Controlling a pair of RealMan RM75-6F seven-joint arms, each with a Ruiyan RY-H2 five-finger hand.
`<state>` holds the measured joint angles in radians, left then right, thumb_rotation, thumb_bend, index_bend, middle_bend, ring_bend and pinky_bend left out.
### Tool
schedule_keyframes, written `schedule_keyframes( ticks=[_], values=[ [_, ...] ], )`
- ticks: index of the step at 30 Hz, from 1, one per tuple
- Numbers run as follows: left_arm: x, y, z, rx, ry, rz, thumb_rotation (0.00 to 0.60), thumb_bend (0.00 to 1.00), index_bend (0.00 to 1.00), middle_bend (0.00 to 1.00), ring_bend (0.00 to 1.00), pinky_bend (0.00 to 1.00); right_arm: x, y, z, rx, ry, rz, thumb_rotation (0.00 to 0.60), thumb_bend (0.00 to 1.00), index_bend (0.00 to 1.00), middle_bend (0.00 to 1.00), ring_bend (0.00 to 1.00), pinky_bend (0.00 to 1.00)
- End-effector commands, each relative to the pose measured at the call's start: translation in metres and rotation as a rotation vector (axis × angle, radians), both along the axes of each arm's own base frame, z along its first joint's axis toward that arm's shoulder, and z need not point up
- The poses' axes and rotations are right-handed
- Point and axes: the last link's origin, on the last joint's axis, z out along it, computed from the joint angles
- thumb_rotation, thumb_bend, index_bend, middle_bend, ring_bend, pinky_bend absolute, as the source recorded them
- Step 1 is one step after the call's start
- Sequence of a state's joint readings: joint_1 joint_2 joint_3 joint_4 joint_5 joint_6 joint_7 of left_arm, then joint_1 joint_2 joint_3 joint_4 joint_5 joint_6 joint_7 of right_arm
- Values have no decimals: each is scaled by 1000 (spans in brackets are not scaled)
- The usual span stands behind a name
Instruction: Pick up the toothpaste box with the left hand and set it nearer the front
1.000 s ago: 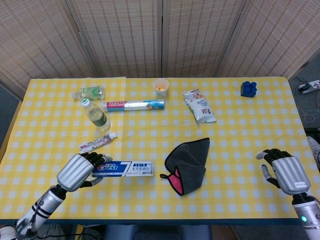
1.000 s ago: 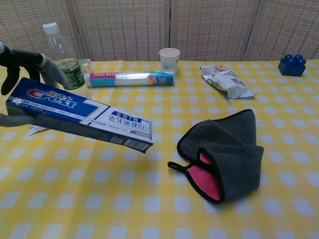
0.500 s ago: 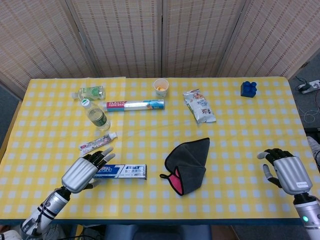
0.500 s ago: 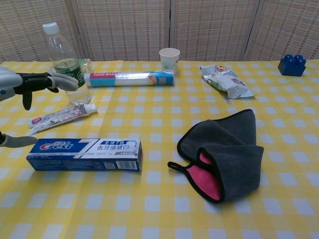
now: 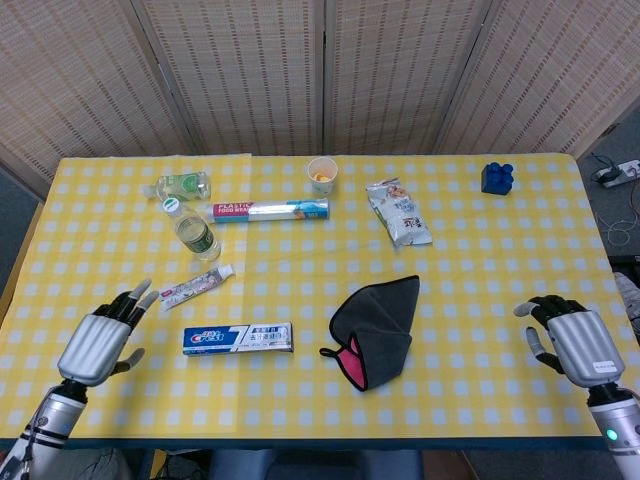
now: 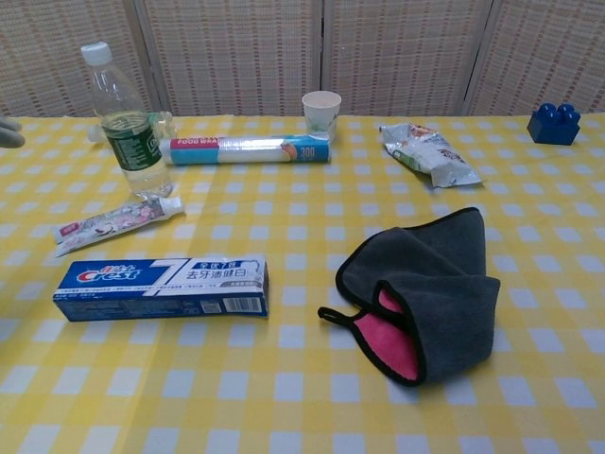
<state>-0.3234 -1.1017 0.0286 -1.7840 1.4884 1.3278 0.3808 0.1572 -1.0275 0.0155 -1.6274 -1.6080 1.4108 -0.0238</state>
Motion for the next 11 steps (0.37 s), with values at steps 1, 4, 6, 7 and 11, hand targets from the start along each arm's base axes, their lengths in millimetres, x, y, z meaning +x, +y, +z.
schedule_keyframes(
  ticks=[1, 4, 6, 7, 11],
  values=[
    [-15, -9, 16, 68, 9, 68, 600, 264, 0, 32, 142, 353, 0, 0, 0, 3, -1, 2, 600, 505, 394, 388, 315, 423],
    [-25, -21, 25, 114, 19, 119, 600, 265, 0, 32, 142, 349, 0, -1, 0, 1, -2, 7, 600, 505, 394, 389, 316, 423],
    [-30, -29, 28, 146, 16, 144, 600, 264, 0, 32, 142, 348, 1, -1, 0, -2, -1, 14, 600, 505, 394, 388, 316, 423],
    [-33, -35, 30, 164, 9, 160, 600, 264, 0, 32, 142, 345, 2, -2, 0, -2, -1, 18, 600, 505, 394, 388, 316, 423],
    [-41, -50, 33, 217, -13, 191, 600, 264, 0, 32, 142, 330, 3, -1, 0, 1, 0, 26, 600, 505, 394, 389, 315, 423]
  ],
)
